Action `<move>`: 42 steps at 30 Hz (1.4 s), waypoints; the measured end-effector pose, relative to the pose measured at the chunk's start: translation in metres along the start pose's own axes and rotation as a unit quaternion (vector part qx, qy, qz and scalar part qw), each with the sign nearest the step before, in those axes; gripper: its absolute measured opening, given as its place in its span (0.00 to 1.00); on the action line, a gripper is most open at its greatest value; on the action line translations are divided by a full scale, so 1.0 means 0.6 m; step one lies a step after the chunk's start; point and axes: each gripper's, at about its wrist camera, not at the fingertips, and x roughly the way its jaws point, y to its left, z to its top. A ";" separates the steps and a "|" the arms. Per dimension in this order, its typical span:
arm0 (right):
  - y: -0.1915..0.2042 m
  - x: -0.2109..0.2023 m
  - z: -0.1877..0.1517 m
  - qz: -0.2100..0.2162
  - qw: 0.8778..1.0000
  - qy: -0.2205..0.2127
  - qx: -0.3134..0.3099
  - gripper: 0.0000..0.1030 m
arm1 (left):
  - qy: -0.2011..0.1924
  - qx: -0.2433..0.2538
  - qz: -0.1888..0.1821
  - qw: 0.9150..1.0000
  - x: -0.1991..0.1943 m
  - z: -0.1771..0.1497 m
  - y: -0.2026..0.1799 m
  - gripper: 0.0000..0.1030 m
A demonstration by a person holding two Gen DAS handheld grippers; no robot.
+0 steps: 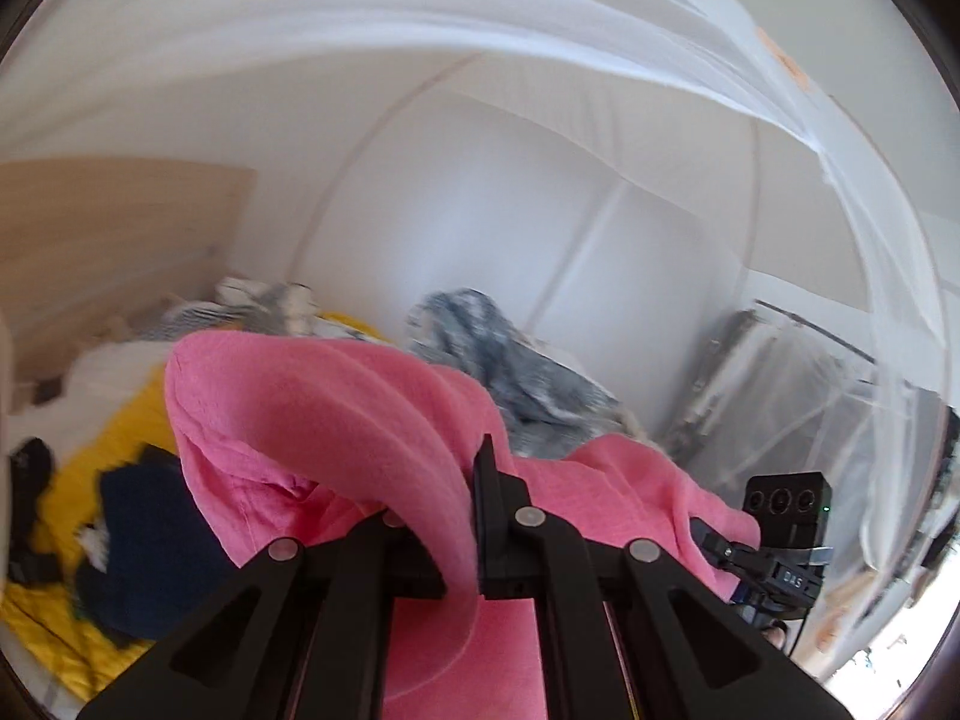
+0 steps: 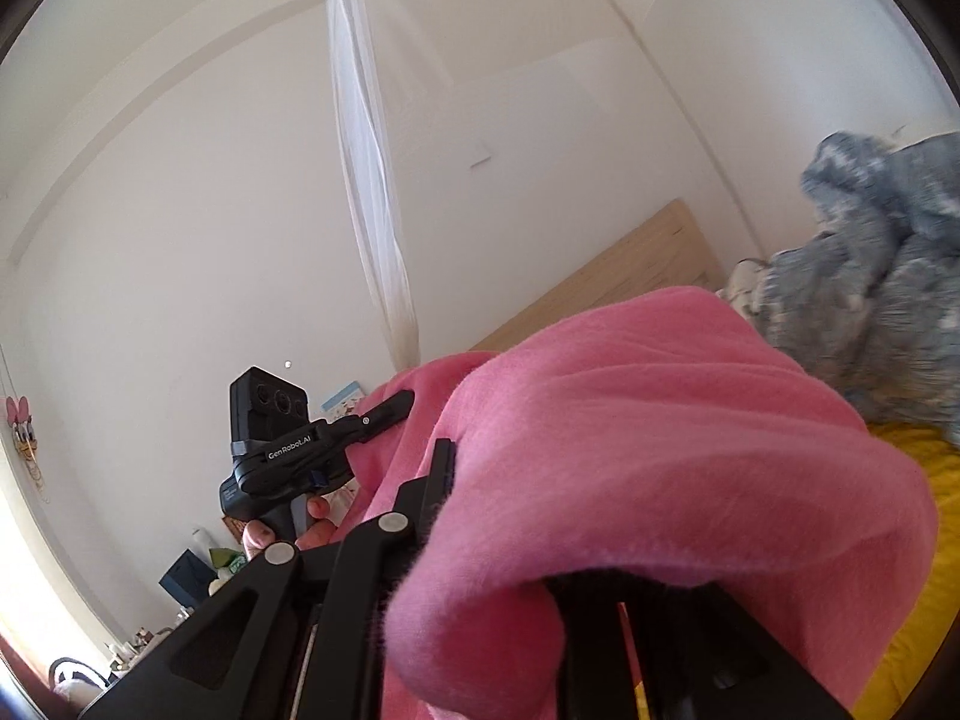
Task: Fold clothes
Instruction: 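Lift the pink shirt high with both tools and carry it, then lower the pink shirt onto the denim pile with both tools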
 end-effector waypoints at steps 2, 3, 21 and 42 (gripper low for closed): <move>-0.014 0.064 0.000 0.015 1.000 0.014 0.003 0.11 | -0.007 -0.010 0.025 1.000 -0.008 0.027 0.039 0.04; -0.016 0.091 0.002 0.025 0.999 0.020 0.004 0.11 | -0.010 -0.016 0.033 0.999 -0.012 0.040 0.058 0.04; -0.338 0.305 -0.135 -0.034 0.987 0.088 0.129 0.11 | 0.100 -0.088 0.082 0.988 0.187 -0.103 0.358 0.05; -0.504 0.278 -0.253 -0.189 0.944 0.162 0.218 0.58 | 0.157 -0.195 0.097 0.963 0.166 -0.233 0.495 0.69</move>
